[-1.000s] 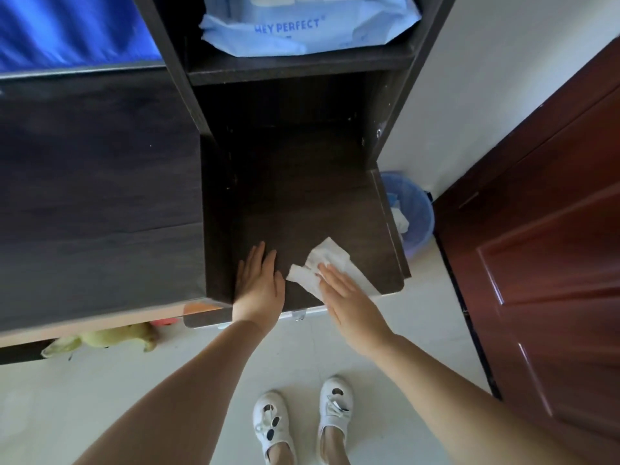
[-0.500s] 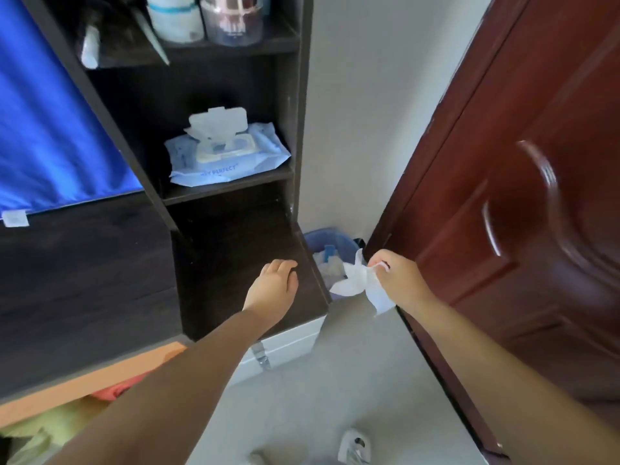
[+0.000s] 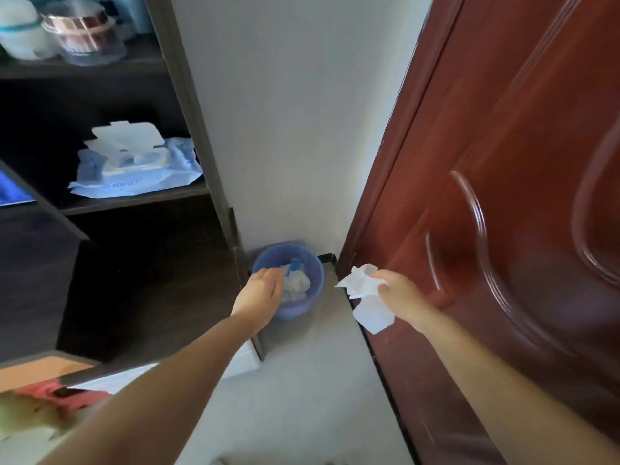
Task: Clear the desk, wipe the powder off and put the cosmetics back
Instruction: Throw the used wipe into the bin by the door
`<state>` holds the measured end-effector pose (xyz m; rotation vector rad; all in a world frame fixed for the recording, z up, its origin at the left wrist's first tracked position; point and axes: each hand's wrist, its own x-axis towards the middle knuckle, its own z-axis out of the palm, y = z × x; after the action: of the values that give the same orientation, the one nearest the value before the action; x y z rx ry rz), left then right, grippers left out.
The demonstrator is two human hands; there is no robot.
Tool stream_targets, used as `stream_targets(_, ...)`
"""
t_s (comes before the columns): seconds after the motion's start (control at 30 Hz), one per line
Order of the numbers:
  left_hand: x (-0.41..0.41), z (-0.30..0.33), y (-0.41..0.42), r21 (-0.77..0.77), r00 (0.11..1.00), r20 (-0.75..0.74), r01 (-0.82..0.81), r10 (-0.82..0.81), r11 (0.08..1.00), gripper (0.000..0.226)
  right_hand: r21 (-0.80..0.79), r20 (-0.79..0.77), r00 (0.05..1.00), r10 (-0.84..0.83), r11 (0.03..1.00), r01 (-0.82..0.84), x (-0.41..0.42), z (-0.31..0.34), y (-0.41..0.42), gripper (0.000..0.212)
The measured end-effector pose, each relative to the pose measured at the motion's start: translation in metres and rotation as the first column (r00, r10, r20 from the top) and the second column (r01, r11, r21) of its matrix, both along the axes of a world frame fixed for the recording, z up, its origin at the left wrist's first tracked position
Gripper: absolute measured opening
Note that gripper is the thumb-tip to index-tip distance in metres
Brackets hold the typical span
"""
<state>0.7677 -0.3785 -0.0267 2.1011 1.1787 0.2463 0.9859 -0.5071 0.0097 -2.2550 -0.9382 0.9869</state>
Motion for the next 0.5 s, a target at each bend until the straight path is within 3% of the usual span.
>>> stream_targets(0.17,0.010,-0.044,0.000,-0.058,0.995,-0.045,-0.097,0.094,0.994,0.027,-0.020,-0.108,0.991,0.084,0.996,-0.087,0.023,-0.031,0.043,0.024)
stream_targets(0.33,0.036,-0.090,0.036,-0.111,0.978,-0.114,-0.189,0.176,0.976,0.032,-0.045,-0.082,0.982,0.171,0.983,-0.175,0.048,-0.080,0.107,0.036)
stream_targets(0.5,0.081,-0.149,0.060,-0.204,0.959,-0.249,-0.191,0.138,0.960,0.038,-0.052,-0.223,0.972,0.075,0.995,-0.088,0.074,-0.143,0.158,0.043)
